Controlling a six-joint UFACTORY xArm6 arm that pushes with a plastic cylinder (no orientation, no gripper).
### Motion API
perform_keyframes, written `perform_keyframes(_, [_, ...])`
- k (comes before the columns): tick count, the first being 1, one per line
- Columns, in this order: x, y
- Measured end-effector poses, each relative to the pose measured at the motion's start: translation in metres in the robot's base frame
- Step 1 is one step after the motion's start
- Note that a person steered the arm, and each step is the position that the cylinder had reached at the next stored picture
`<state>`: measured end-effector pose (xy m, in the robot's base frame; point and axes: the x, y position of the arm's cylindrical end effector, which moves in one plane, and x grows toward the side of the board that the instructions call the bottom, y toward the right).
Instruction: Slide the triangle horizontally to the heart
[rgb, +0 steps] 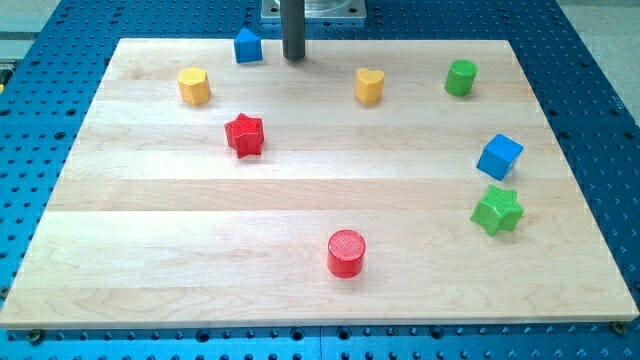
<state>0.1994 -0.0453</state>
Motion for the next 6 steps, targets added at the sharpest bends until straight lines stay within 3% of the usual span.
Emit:
perform_keyframes(3, [0.000, -0.175])
perform_keyframes(5, [0.026, -0.026])
perform_keyframes(6, [0.028, -0.028])
